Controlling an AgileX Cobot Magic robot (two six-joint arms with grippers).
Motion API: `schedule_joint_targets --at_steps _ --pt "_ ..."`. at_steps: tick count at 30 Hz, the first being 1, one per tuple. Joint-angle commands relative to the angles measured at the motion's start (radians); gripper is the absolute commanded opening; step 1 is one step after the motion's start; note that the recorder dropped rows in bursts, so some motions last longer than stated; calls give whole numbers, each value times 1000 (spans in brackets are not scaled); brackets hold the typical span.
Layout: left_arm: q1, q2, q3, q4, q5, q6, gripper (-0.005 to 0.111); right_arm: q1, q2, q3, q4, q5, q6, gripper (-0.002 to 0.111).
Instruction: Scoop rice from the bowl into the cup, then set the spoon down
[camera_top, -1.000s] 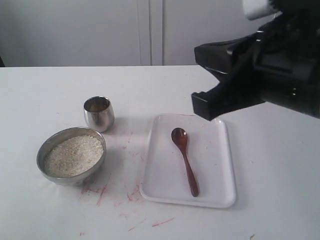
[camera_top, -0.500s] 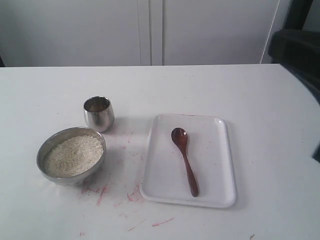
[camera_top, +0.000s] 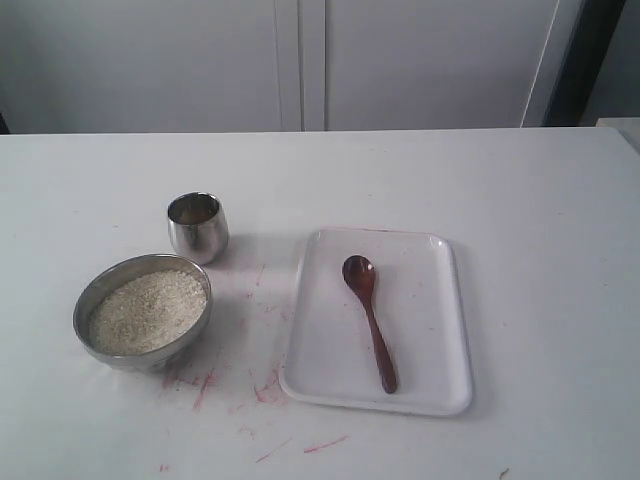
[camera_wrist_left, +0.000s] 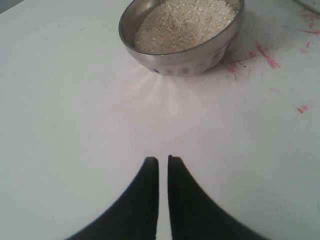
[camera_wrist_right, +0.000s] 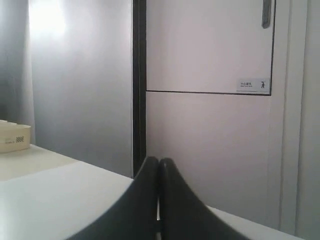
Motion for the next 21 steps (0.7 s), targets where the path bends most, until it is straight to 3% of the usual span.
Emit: schedule_joint_targets --at_steps 1,13,21 --pt "-2 -3 9 0 33 -6 14 -2 -76 39 13 2 4 0" --pt "-2 -3 9 0 33 -6 14 -2 -154 136 120 41 53 0" --pt "-2 -3 9 0 33 -6 14 -2 -154 248 144 -29 48 0"
